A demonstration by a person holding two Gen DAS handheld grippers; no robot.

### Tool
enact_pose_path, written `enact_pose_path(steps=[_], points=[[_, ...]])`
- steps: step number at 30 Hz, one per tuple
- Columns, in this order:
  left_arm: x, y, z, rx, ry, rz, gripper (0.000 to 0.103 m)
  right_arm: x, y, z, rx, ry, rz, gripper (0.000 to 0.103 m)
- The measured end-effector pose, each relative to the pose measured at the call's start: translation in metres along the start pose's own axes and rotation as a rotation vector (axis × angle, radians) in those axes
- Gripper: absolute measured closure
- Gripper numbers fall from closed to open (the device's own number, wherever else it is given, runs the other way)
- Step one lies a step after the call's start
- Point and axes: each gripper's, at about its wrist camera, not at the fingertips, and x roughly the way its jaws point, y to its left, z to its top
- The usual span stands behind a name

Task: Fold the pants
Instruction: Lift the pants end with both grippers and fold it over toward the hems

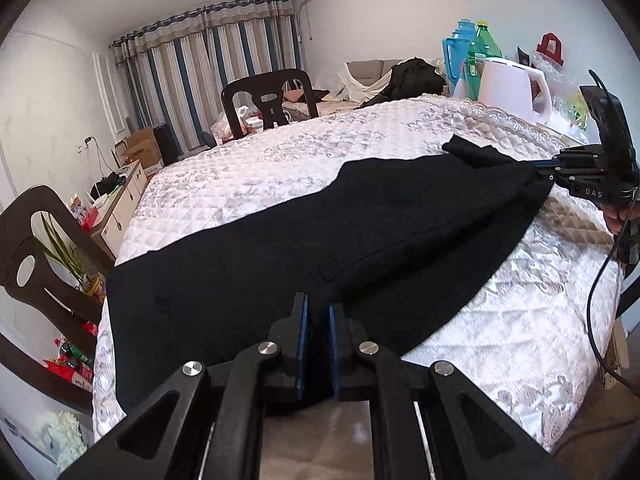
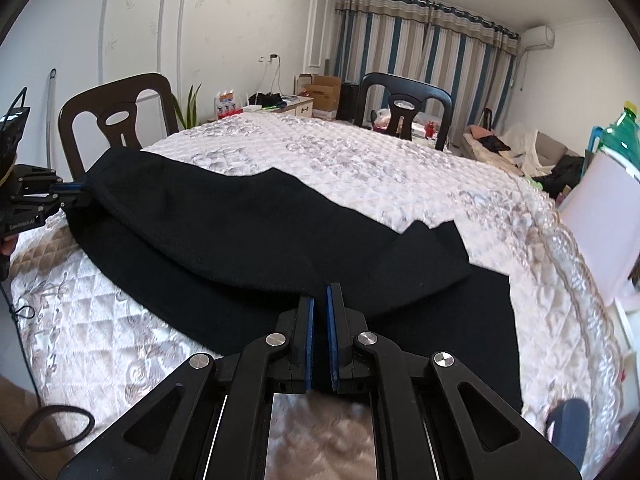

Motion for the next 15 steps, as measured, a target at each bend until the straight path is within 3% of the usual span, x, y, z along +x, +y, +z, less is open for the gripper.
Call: enact_pose_path(steps=[15], points=[[-0.011,-0.012,-0.025,-0.04,0.022,-0.025,0.092,0.002,-0.001,-0.024,0.025,0.074,-0.007,0.097]])
